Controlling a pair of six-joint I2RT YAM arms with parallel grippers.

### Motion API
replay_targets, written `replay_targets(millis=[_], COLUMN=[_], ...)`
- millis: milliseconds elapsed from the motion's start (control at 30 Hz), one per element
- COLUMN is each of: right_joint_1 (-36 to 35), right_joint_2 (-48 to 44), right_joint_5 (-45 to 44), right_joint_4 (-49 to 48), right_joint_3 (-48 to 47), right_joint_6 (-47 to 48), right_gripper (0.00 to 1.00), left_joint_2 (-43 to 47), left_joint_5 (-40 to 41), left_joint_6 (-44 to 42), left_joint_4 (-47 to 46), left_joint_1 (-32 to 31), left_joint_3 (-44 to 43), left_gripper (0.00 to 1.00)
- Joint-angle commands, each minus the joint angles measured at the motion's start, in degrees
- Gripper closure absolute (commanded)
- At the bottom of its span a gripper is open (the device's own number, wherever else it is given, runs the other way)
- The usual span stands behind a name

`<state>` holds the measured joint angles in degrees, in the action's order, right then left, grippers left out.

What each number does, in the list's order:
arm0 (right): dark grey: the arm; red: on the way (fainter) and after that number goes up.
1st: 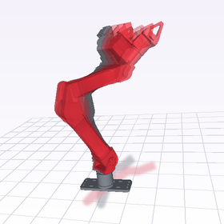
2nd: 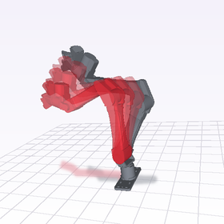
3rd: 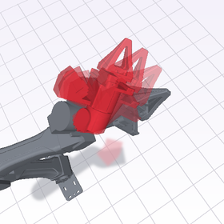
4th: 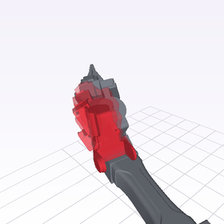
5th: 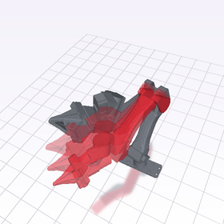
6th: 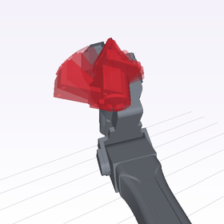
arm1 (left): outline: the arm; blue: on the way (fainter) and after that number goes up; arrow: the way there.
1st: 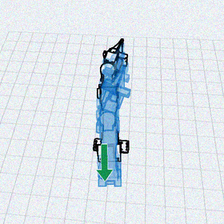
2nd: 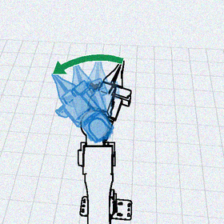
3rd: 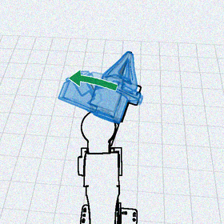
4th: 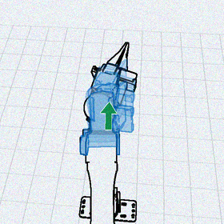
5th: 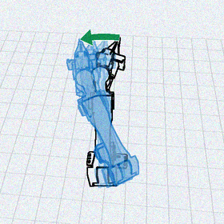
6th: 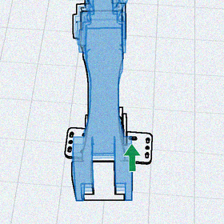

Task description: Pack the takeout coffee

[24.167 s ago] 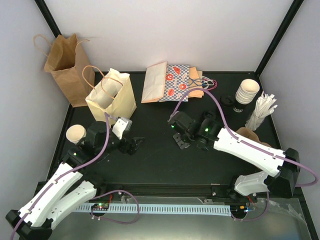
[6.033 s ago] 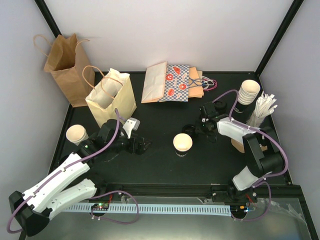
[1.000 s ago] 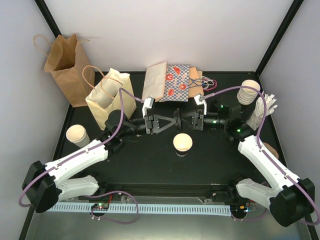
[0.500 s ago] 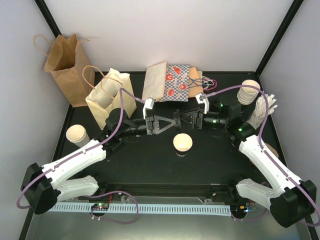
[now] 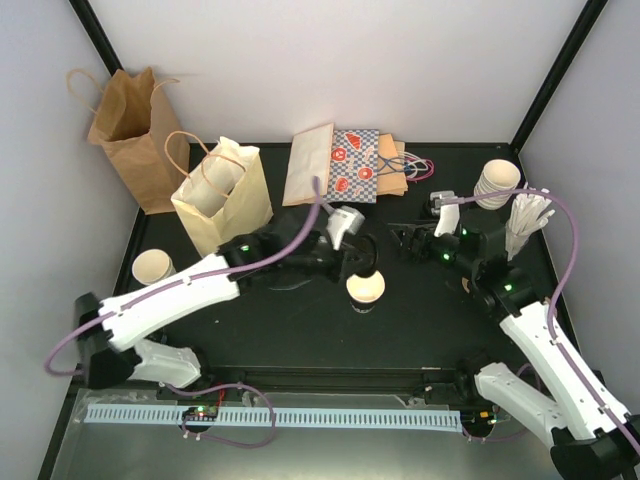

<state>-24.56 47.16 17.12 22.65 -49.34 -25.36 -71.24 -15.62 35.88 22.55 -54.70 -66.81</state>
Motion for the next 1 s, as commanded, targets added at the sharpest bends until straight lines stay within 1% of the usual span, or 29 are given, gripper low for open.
replay_targets(millis=[0,133,167,267,367,533,700,967], right_joint_1=[0.08,0.04,0.06,0.11,0.12,0.24,0.27,0.30], right_joint_2=[1.81,2.91,2.82,2.56,2.88,5.44,5.45,4.88], right_joint_5=[-7.38,-8.50,-9.40,-14.46,-17.77,-19.41,-17.81,-19.01], right_joint_4=[8.19,11.06,11.52,13.58,14.87,16.11,14.35,14.14], right_joint_3=[1.18,1.57,1.88,2.68,3.67,5.45,7.58,8.67], right_joint_6=[1.90,1.24,0.87,-0.29,-1.36,-3.49,-4.56,-6.89], right_gripper=[0.21,0.20,0.20,0.19,0.19,0.18,0.18,0.17], left_joint_2=[-11.04,-21.39,-24.74,-31.20,-35.39,-38.10,-38.62,-41.87], left_joint_5=[17.74,22.05,23.24,26.74,27.74,29.01,26.16,25.46], left_joint_6=[-11.16,-13.13,-13.27,-13.58,-13.99,-13.59,-14.05,-14.21], left_joint_4=[23.87,33.78,36.10,43.83,47.25,48.82,47.70,48.63], left_joint_1=[-6.55,-10.05,-10.83,-12.80,-14.38,-14.74,-14.74,-14.73], left_joint_3=[-11.84,-22.54,-25.25,-32.96,-37.52,-39.35,-39.87,-42.90], left_gripper=[0.98,0.98,0.98,0.98,0.98,0.98,0.98,0.98])
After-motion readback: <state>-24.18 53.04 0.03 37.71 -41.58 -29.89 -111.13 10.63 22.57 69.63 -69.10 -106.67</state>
